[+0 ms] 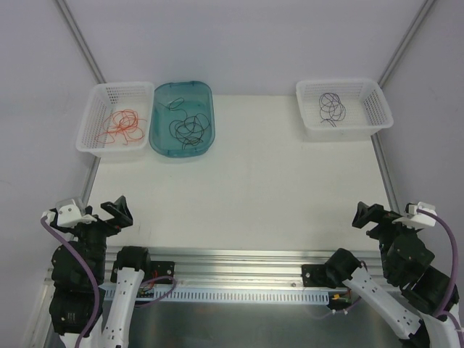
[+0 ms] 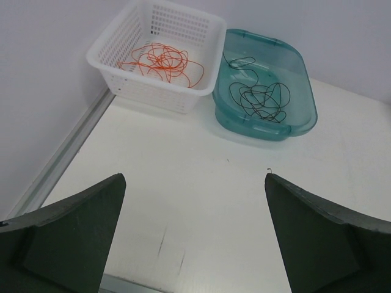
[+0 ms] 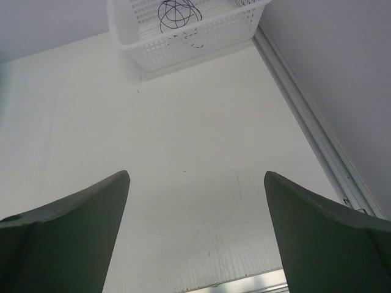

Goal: Untangle the cables

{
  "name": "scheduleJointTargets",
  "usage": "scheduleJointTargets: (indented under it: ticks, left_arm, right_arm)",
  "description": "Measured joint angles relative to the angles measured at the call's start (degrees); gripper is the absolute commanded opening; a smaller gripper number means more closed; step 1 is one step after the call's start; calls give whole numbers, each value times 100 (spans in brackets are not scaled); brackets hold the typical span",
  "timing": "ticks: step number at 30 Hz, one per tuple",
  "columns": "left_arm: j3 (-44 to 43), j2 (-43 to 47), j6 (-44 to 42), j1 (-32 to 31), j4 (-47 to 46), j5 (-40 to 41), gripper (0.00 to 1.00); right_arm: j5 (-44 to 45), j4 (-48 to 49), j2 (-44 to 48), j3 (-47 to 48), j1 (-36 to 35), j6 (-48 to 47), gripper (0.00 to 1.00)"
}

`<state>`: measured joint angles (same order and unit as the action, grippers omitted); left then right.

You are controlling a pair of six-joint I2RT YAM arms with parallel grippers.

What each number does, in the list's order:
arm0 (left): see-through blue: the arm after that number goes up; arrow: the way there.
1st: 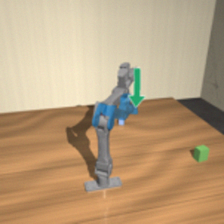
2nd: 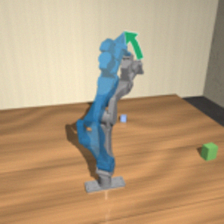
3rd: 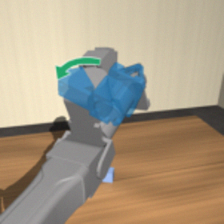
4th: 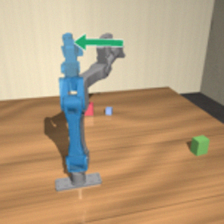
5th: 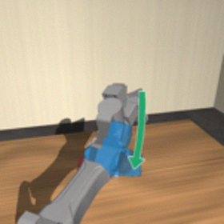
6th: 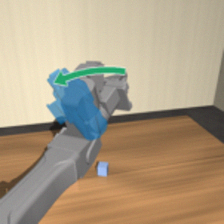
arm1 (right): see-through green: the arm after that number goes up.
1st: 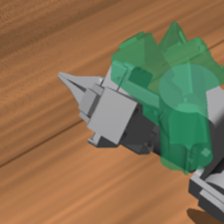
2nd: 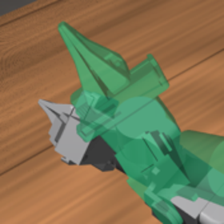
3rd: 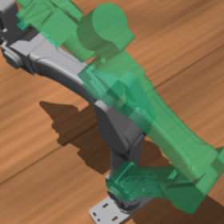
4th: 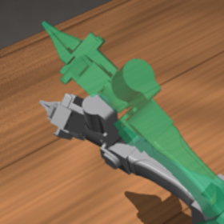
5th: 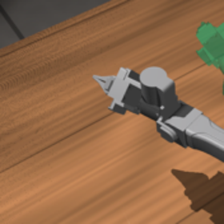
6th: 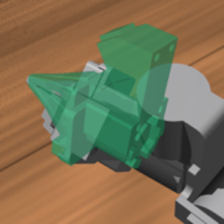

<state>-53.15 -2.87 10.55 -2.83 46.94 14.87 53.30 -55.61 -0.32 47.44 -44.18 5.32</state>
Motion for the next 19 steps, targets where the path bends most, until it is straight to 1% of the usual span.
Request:
scheduleJointTargets:
  ticks: [7,19]
  left_arm:
    - [227,87,208,-26,17,363,99]
    - [369,122,326,-101,11,387,99]
  right_arm:
    - [0,4,0,-33,0,-2,97]
    - [-17,7,0,-46,0,-2,97]
